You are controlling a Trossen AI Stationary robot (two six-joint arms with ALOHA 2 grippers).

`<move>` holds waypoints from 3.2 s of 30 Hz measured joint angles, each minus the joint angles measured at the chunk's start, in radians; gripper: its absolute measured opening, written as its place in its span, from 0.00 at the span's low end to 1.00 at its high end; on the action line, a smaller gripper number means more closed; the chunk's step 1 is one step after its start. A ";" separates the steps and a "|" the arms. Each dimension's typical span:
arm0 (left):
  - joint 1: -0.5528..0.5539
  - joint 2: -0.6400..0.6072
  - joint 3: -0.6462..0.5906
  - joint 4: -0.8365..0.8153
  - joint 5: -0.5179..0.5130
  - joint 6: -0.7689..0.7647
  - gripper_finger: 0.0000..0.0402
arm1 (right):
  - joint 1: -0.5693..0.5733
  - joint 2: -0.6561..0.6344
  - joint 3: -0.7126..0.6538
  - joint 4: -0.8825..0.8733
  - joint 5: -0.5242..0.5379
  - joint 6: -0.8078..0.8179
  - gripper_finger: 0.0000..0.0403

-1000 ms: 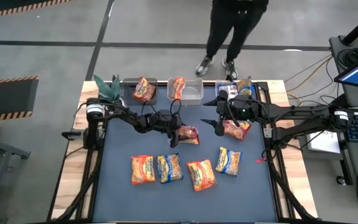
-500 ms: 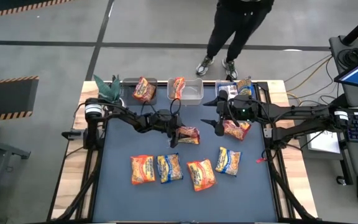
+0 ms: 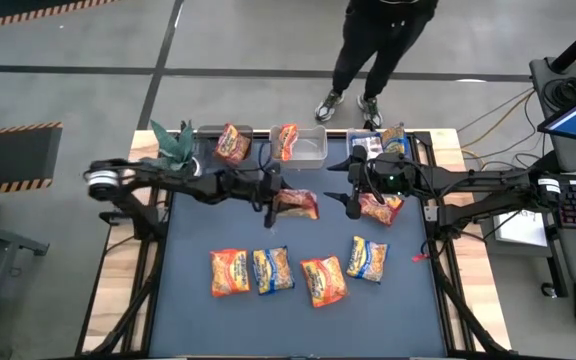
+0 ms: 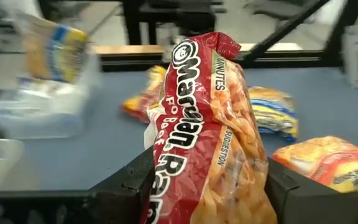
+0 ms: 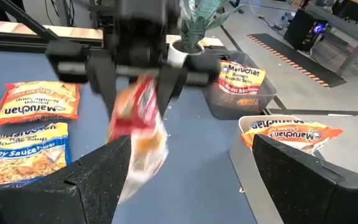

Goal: Sort Maruchan noodles
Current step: Put the left red noodle pack into the transparent black bin

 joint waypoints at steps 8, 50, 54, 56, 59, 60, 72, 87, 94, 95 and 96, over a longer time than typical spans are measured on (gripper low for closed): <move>0.035 -0.252 0.000 -0.242 -0.426 0.084 0.38 | -0.001 0.000 0.000 0.000 0.000 0.000 0.81; 0.305 0.008 -0.007 -0.362 -1.043 -0.513 0.38 | -0.030 0.000 -0.003 -0.001 0.002 0.011 0.81; 0.295 0.000 -0.007 -0.363 -1.042 -0.541 0.38 | -0.033 0.002 -0.004 -0.001 0.002 0.019 0.81; 0.295 -0.001 -0.007 -0.370 -1.042 -0.544 0.38 | -0.036 0.002 -0.005 -0.001 0.001 0.018 0.81; 0.295 -0.002 -0.006 -0.396 -1.048 -0.563 0.38 | -0.040 0.002 -0.005 -0.001 0.002 0.020 0.81; 0.295 -0.003 -0.001 -0.418 -1.061 -0.573 0.38 | -0.041 0.002 -0.005 -0.001 0.002 0.020 0.81; 0.293 0.015 0.039 -0.519 -1.008 -0.681 0.38 | -0.041 0.006 -0.006 -0.002 0.001 0.019 0.81; 0.284 -0.016 0.042 -0.508 -0.999 -0.633 0.46 | -0.041 0.006 -0.006 -0.005 0.001 0.027 0.81; 0.280 -0.071 0.042 -0.516 -0.989 -0.550 0.56 | -0.042 0.006 -0.006 -0.006 0.001 0.026 0.81; 0.276 -0.083 0.042 -0.517 -0.989 -0.519 0.57 | -0.043 0.006 -0.006 -0.007 0.001 0.026 0.81; 0.271 -0.096 0.042 -0.516 -0.988 -0.485 0.57 | -0.044 0.006 -0.006 -0.007 0.001 0.026 0.81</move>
